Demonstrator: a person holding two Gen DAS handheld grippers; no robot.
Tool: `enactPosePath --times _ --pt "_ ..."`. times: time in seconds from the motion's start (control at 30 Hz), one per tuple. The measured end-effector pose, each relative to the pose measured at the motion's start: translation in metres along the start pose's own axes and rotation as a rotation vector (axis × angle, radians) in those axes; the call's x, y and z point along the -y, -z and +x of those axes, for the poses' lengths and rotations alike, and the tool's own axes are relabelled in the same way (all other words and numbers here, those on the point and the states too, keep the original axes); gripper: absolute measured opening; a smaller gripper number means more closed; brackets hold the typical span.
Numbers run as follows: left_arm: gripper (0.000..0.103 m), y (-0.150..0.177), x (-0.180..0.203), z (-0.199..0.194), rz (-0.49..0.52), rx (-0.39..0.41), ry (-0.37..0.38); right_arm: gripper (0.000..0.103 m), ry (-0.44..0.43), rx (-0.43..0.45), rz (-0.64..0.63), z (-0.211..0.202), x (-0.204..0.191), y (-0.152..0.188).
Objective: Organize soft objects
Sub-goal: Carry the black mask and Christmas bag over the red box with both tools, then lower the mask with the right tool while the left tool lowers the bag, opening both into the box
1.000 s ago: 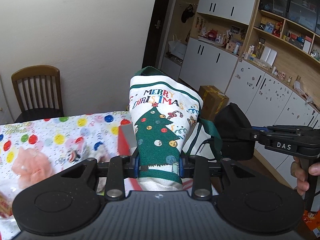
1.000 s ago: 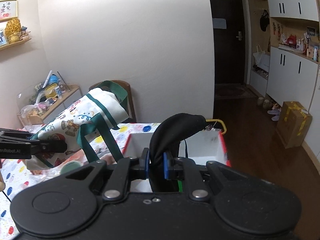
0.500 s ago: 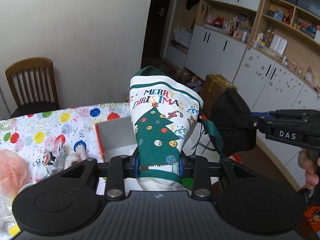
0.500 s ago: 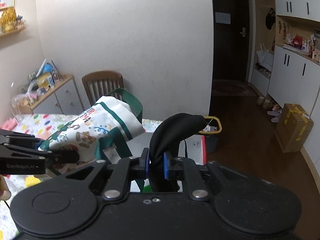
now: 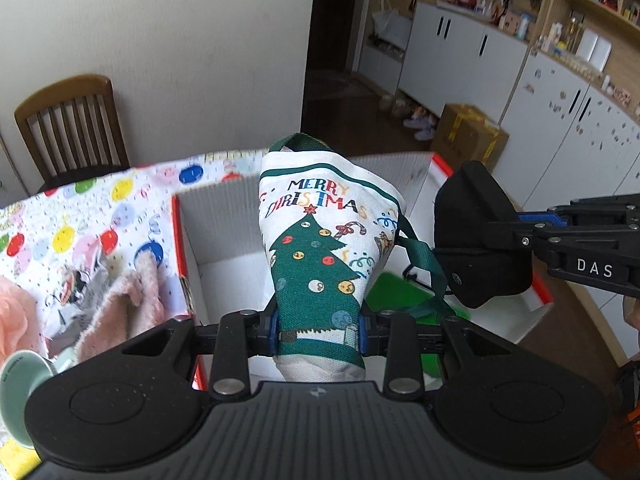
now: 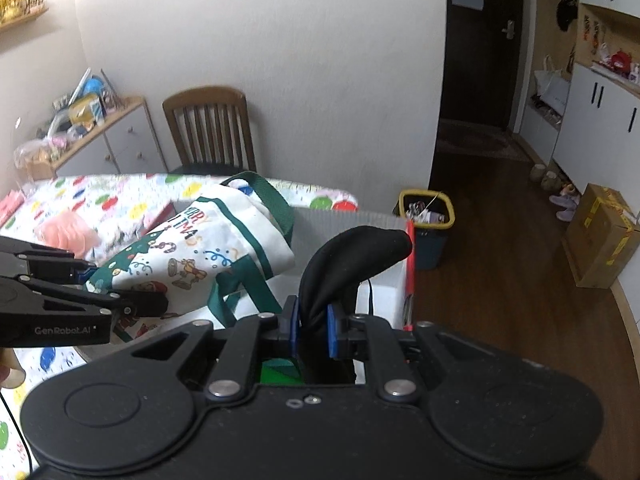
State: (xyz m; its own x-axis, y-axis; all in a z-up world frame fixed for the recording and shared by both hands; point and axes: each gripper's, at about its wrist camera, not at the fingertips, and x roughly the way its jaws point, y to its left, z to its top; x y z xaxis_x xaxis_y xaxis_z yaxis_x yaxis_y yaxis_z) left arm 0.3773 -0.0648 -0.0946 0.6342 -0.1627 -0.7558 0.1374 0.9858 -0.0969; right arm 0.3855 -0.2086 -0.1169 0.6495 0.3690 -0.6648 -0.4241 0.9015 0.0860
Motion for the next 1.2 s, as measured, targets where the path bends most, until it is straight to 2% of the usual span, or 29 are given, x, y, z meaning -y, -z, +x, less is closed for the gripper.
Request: enactPosePath --times 0.17,0.6,0.9,1.03,1.13,1.2 --pt "0.033 0.002 0.004 0.017 0.015 -0.055 -0.008 0.013 0.001 -0.051 -0.023 0.015 0.000 0.002" --pt "0.033 0.000 0.015 0.045 0.038 -0.181 -0.009 0.014 -0.035 -0.115 -0.043 0.041 0.000 0.007" --pt "0.033 -0.008 0.013 0.064 0.009 -0.262 -0.009 0.022 -0.056 -0.142 -0.040 0.048 -0.003 0.011" --pt "0.033 -0.008 0.014 0.069 0.014 -0.270 -0.018 0.026 -0.061 -0.146 -0.019 0.050 -0.001 0.013" --pt "0.040 -0.007 0.015 0.070 0.013 -0.271 -0.023 0.028 -0.066 -0.147 -0.005 0.050 0.002 0.013" --pt "0.050 -0.006 0.015 0.070 0.015 -0.263 -0.027 0.030 -0.072 -0.147 0.000 0.050 0.003 0.015"
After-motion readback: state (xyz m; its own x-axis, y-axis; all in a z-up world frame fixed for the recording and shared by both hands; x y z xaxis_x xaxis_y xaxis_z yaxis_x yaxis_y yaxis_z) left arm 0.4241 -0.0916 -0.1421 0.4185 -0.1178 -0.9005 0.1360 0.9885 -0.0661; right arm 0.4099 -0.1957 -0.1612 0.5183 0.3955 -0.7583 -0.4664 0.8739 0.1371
